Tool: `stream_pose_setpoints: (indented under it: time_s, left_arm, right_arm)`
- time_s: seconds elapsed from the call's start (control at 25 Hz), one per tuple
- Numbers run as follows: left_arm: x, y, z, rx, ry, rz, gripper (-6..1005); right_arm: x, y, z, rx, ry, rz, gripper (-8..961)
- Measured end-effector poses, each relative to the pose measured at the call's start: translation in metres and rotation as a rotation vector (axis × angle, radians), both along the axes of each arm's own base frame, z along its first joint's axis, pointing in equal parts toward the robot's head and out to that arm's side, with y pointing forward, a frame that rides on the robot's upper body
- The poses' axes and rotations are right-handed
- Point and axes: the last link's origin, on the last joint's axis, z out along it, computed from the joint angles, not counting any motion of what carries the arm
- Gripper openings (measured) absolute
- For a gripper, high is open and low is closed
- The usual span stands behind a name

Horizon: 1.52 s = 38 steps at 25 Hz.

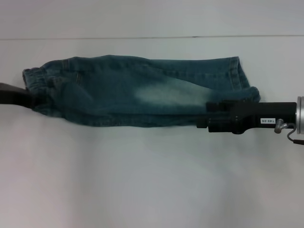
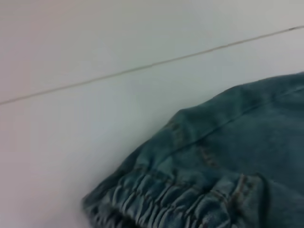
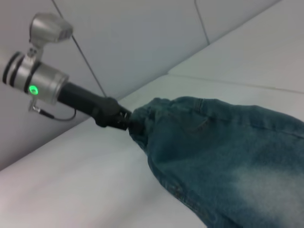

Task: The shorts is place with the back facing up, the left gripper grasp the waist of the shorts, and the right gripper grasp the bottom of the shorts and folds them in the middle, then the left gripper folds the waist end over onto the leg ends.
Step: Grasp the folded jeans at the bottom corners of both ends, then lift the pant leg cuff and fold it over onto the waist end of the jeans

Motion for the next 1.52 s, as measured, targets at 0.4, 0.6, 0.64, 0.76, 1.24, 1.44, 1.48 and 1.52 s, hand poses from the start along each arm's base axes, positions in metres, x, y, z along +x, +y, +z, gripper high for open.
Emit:
stream_pose_setpoints:
  time_s: [0.4, 0.6, 0.64, 0.76, 1.24, 1.44, 1.48, 1.52]
  left_arm:
    - [0.071, 0.005, 0.02, -0.129, -0.05, -0.147, 116]
    - [0.11, 0.018, 0.028, -0.152, -0.056, -0.213, 112]
    - [0.119, 0.022, 0.029, -0.156, -0.058, -0.228, 112]
    - [0.144, 0.029, 0.029, -0.178, -0.064, -0.272, 112]
    - [0.22, 0.038, 0.03, -0.276, -0.057, -0.407, 109]
    - [0.23, 0.04, 0.031, -0.28, -0.053, -0.429, 108]
    - [0.23, 0.04, 0.031, -0.281, -0.053, -0.429, 108]
    - [0.23, 0.04, 0.03, -0.281, -0.053, -0.429, 108]
  right_arm:
    - [-0.002, 0.013, -0.02, 0.154, 0.057, -0.075, 639]
    - [0.005, 0.025, -0.041, 0.365, 0.109, -0.154, 301]
    - [0.005, 0.027, -0.044, 0.402, 0.111, -0.169, 265]
    - [0.004, 0.032, -0.057, 0.49, 0.129, -0.242, 158]
    - [-0.049, 0.055, -0.096, 0.505, 0.009, -0.125, 7]
    - [-0.075, 0.051, -0.119, 0.394, -0.046, -0.032, 7]
    - [-0.081, 0.047, -0.124, 0.368, -0.047, -0.014, 7]
    - [-0.086, 0.043, -0.13, 0.343, -0.048, 0.005, 7]
